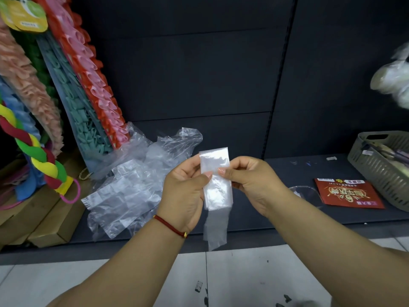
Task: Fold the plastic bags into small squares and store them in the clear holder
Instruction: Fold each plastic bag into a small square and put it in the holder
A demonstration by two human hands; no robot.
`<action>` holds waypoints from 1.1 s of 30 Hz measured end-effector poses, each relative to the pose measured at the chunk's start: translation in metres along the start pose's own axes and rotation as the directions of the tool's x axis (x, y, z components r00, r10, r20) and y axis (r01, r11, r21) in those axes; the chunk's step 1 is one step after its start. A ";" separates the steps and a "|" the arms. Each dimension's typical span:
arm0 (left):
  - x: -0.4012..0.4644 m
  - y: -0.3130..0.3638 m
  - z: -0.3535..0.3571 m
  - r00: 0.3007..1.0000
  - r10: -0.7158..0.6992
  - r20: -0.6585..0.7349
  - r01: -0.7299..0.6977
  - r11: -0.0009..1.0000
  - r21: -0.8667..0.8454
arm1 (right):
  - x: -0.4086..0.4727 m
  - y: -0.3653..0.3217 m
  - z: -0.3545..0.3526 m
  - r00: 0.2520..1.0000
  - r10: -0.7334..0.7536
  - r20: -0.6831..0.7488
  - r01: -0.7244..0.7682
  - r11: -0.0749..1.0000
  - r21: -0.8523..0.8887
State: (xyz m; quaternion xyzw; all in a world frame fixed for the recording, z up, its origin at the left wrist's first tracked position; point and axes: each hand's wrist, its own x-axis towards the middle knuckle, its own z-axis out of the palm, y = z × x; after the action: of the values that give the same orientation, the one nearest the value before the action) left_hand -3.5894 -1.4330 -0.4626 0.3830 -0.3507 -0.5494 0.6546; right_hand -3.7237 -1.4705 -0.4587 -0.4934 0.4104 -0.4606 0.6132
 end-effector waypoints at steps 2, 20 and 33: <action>0.000 0.000 0.001 1.000 0.005 -0.030 -0.005 1.000 0.004 | -0.001 0.002 0.001 0.999 -0.043 -0.015 0.042 0.999 -0.023; 0.005 -0.001 -0.015 0.989 -0.014 -0.149 0.074 0.910 0.409 | -0.003 -0.004 -0.006 0.944 0.328 -0.022 -0.321 0.904 -0.283; -0.003 0.007 -0.011 0.969 -0.218 -0.116 0.247 0.865 0.437 | -0.001 0.007 -0.006 0.961 0.220 0.166 -0.211 0.975 -0.073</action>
State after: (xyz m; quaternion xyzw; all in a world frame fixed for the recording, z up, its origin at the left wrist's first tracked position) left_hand -3.5773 -1.4280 -0.4617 0.5797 -0.3983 -0.5163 0.4886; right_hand -3.7287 -1.4707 -0.4664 -0.5003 0.4193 -0.3353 0.6793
